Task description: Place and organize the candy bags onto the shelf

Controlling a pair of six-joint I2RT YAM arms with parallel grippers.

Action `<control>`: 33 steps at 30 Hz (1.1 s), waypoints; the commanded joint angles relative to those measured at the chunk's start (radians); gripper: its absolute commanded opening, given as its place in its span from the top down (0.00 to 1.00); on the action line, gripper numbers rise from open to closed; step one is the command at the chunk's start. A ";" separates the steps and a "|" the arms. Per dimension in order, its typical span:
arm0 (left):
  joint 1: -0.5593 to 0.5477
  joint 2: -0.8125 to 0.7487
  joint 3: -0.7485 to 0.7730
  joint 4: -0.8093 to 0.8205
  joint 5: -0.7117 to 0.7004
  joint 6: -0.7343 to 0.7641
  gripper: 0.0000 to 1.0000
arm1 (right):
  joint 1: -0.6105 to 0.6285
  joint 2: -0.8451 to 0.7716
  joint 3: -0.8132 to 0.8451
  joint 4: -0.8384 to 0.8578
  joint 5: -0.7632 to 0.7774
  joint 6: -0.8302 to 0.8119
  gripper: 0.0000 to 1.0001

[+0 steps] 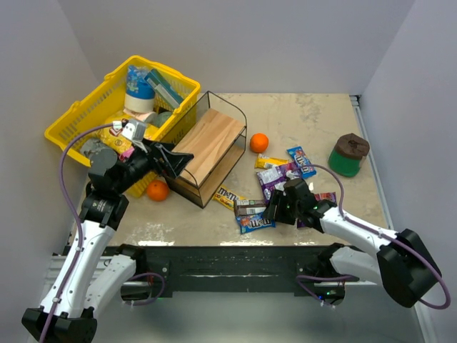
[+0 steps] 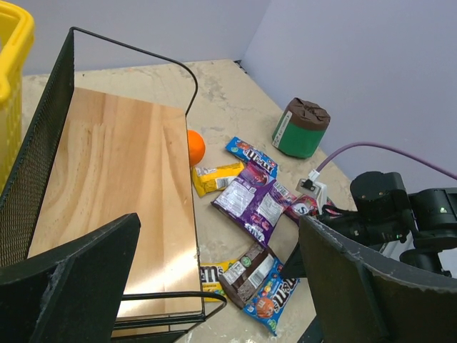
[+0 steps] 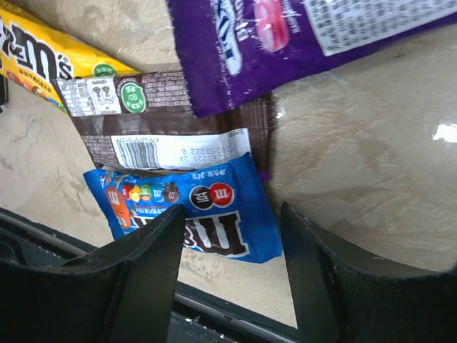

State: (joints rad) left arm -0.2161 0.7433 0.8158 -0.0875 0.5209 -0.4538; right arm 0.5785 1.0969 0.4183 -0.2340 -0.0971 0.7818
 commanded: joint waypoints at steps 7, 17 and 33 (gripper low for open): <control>0.000 -0.002 0.040 -0.008 -0.013 0.004 0.02 | 0.035 0.011 -0.033 0.041 -0.046 -0.003 0.88; 0.000 0.008 0.051 -0.023 -0.044 0.009 0.02 | 0.037 -0.101 0.020 -0.050 -0.092 -0.009 1.00; 0.000 0.011 0.059 -0.075 -0.096 0.018 0.02 | 0.038 -0.201 0.221 -0.174 -0.063 -0.024 0.98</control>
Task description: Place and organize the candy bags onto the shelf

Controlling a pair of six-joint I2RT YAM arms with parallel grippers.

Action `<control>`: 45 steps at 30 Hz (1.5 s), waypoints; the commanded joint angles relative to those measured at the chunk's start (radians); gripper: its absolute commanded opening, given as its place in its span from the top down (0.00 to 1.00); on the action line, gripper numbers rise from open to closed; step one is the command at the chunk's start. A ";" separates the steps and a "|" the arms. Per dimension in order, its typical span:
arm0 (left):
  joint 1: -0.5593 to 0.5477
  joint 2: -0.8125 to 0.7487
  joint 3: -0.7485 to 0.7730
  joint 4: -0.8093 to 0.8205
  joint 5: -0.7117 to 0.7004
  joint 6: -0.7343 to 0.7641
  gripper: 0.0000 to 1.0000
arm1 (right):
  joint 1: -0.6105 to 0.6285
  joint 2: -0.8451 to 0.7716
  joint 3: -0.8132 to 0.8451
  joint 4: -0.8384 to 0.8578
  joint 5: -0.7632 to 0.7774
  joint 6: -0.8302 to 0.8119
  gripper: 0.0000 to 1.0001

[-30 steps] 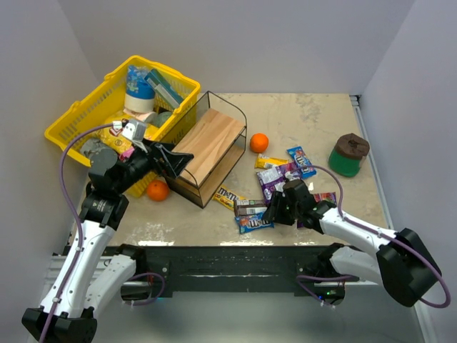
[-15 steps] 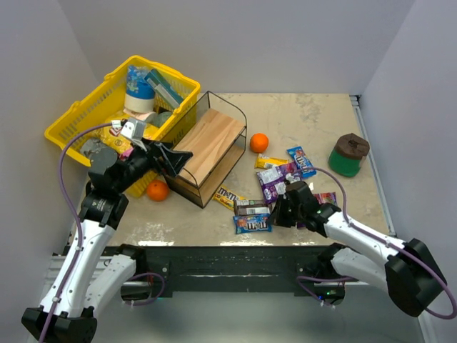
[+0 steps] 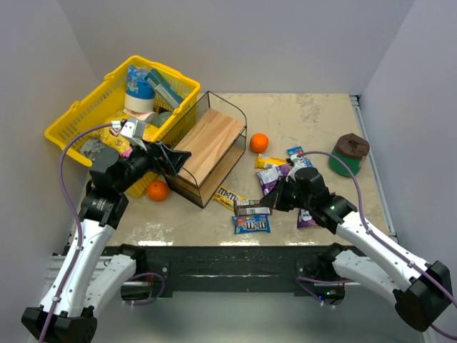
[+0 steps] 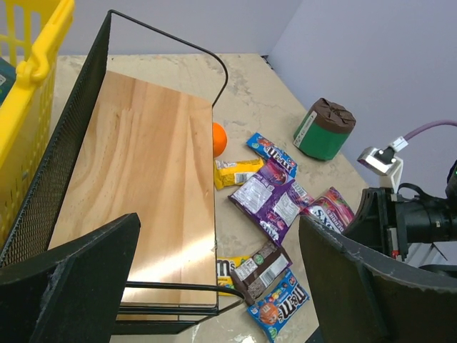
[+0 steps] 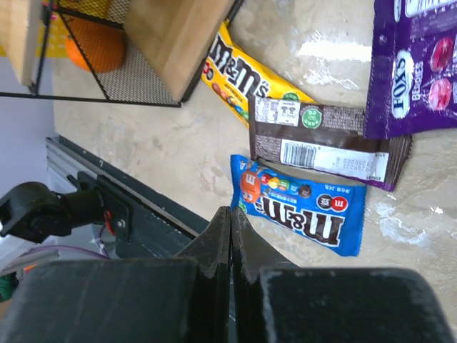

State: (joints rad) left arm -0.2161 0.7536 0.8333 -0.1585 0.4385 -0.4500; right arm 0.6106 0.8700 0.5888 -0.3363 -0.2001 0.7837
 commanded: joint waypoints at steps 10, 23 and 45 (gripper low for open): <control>-0.129 -0.026 -0.048 0.099 0.273 0.020 0.06 | 0.006 0.128 -0.060 -0.018 0.082 -0.055 0.26; -0.702 0.133 -0.095 0.065 -0.262 -0.001 0.12 | 0.006 0.192 -0.096 0.048 0.097 -0.023 0.27; -0.957 0.638 -0.186 0.278 -0.713 -0.283 0.47 | 0.006 0.104 -0.199 0.111 0.061 -0.018 0.32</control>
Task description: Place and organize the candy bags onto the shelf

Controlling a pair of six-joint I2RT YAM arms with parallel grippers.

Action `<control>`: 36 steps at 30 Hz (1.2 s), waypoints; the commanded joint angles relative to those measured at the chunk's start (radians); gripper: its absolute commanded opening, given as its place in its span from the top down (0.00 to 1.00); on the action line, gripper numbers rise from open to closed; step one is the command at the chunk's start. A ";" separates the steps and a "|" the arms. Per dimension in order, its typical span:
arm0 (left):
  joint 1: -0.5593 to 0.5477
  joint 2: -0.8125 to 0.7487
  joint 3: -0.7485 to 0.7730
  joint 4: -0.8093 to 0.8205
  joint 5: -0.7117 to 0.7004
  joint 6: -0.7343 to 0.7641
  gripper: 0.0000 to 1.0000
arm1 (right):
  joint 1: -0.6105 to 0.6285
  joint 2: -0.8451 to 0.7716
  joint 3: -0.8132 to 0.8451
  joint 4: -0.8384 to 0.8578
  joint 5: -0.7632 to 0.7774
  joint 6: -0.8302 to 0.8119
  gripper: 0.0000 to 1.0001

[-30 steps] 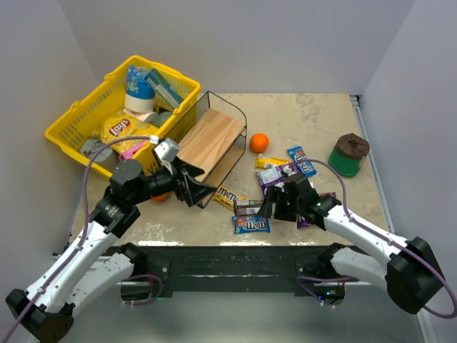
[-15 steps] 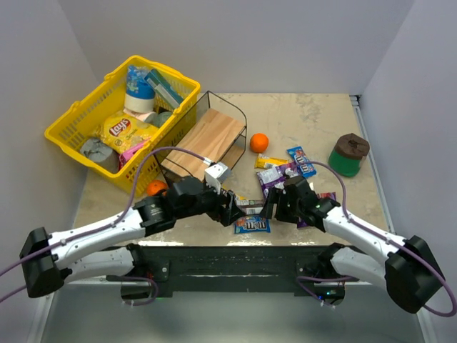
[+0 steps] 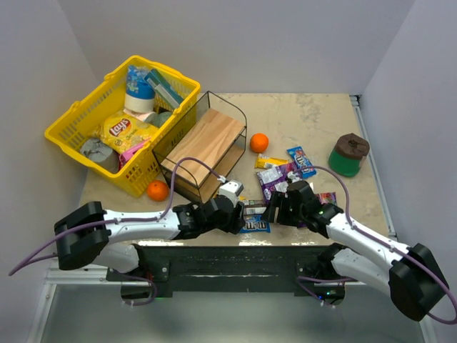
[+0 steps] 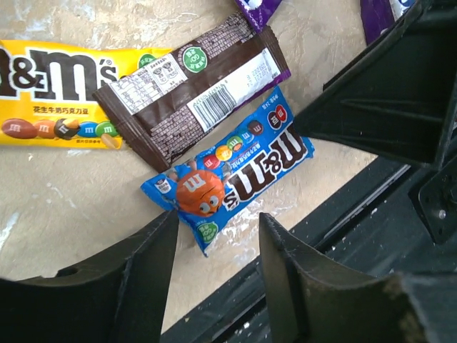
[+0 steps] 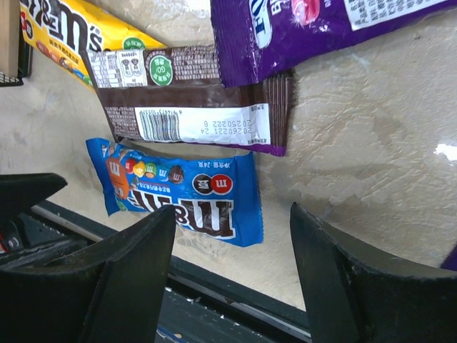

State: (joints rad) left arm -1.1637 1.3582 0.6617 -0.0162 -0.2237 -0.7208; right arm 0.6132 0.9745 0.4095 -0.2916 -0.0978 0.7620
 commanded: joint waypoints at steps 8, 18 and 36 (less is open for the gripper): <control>-0.016 0.131 -0.024 0.154 -0.039 -0.019 0.62 | 0.003 0.003 -0.043 0.083 -0.060 0.007 0.33; -0.017 0.220 -0.033 0.119 -0.039 -0.046 0.76 | 0.003 0.012 -0.058 0.121 -0.108 0.000 0.33; -0.017 0.145 -0.066 0.186 -0.017 -0.019 0.77 | 0.003 0.040 -0.077 0.246 -0.279 0.019 0.85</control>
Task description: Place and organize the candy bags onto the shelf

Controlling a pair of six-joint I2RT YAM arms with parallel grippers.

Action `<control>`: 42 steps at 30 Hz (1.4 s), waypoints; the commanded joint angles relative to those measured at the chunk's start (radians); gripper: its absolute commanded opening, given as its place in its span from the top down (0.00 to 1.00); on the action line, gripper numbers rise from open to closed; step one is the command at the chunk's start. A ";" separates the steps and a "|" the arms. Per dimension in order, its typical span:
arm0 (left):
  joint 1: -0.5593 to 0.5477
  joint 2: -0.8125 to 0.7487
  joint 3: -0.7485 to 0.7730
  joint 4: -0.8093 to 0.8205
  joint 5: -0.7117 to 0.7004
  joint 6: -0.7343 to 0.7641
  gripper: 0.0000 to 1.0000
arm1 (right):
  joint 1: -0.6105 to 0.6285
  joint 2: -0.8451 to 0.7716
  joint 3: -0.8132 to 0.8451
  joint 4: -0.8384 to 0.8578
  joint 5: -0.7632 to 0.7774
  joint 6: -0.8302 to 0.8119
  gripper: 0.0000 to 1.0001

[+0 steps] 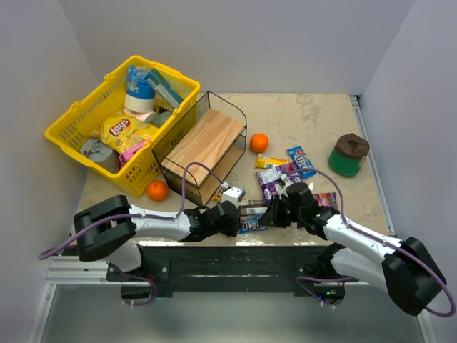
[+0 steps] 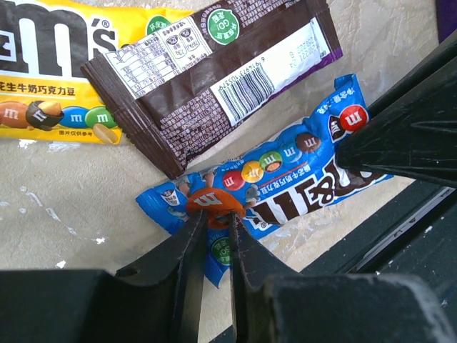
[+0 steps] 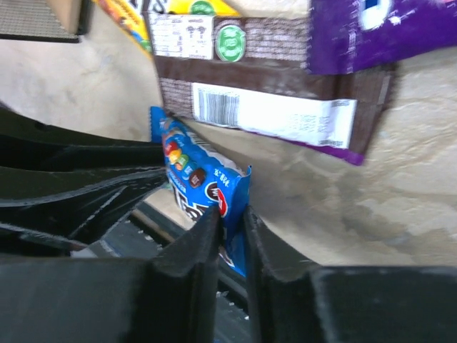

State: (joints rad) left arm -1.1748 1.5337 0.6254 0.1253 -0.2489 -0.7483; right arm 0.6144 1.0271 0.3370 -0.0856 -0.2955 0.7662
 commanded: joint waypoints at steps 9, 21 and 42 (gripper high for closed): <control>-0.037 -0.170 0.029 -0.002 0.017 0.102 0.57 | 0.002 -0.143 0.111 -0.199 0.042 -0.005 1.00; -0.057 -0.581 0.164 -0.183 -0.105 0.309 0.33 | 0.002 -0.185 0.531 -0.413 0.246 -0.082 1.00; -0.055 -0.773 0.425 -0.503 -0.860 0.230 0.25 | 0.223 0.368 0.746 0.237 0.329 0.323 1.00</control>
State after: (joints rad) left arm -1.2308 0.7712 1.0069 -0.3317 -0.9466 -0.4965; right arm 0.7746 1.3342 1.0286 -0.0261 -0.0750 0.9440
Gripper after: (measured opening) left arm 0.748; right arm 0.014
